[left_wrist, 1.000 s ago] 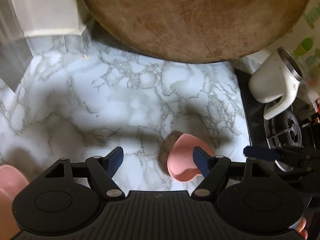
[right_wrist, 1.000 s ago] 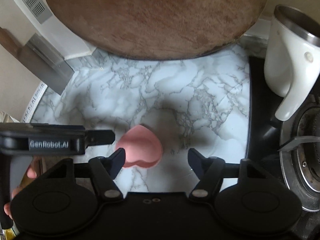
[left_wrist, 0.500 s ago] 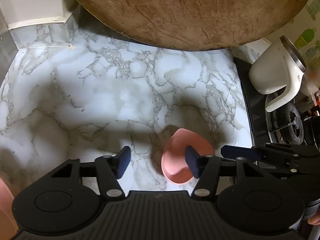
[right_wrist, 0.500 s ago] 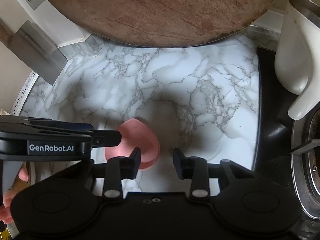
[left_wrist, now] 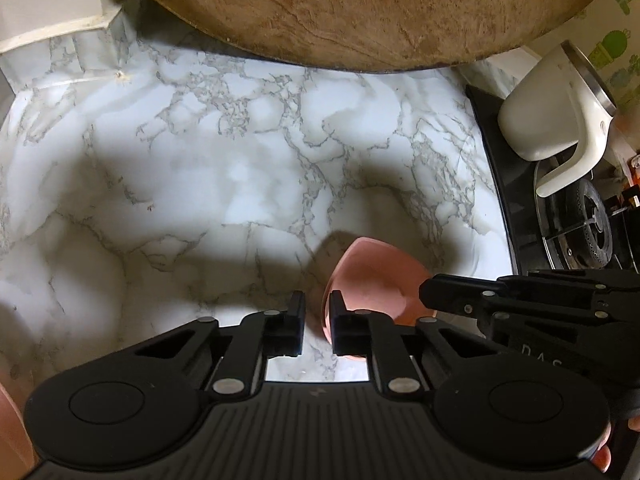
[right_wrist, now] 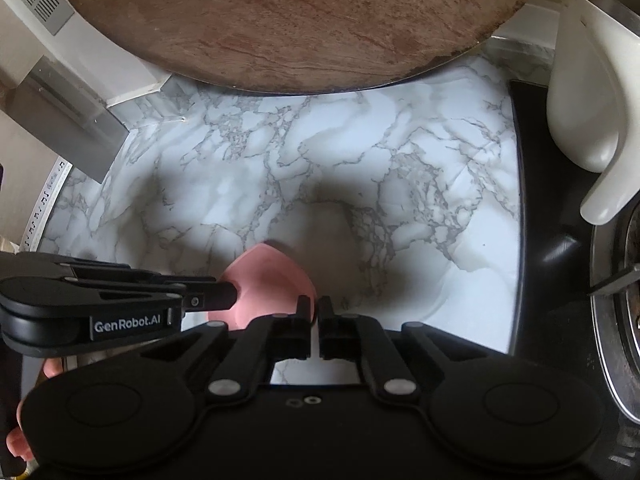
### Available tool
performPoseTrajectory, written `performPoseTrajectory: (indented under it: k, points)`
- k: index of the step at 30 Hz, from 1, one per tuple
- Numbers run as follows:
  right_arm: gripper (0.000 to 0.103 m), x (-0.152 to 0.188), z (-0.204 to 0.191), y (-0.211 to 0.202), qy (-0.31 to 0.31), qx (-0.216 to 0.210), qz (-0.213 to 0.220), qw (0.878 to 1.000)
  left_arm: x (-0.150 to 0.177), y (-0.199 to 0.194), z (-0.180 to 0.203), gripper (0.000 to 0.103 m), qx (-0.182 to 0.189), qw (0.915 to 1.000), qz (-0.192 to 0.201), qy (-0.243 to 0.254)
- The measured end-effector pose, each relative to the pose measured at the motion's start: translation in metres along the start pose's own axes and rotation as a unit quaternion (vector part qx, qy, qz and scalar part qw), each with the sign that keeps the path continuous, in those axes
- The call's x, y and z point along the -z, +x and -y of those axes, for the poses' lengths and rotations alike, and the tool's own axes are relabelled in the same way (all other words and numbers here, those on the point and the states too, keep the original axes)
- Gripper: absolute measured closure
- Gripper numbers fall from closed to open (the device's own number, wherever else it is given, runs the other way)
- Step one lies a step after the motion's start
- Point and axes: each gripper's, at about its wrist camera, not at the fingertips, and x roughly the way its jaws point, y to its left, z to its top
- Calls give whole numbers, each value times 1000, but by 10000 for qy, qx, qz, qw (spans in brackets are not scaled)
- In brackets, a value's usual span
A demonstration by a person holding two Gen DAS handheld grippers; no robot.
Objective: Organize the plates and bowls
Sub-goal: 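Close both tools on the rim of the heart-shaped dish, then carry the heart dish with both tools and lower it into the pink bowl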
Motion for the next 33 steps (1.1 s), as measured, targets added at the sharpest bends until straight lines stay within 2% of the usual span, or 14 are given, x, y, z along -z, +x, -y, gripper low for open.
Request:
performPoseTrajectory:
  k: [12,19,28,33]
  points:
    - [100,1,-21,-13,-148,28,156,9998,6,-12,2,96,-93,9998,142,119]
    - [100,8,-22,-19,-19,-60,162,9998,11,-21,0,96,-49,9997,213,83]
    - [100,13,-35,-62,-17,-268,446,9986,14,-71,12,96,27,9978,579,321]
    - [100,25,-45,-92,-110,-400,552,9976,30,-101,20,96,76,9962,686,524]
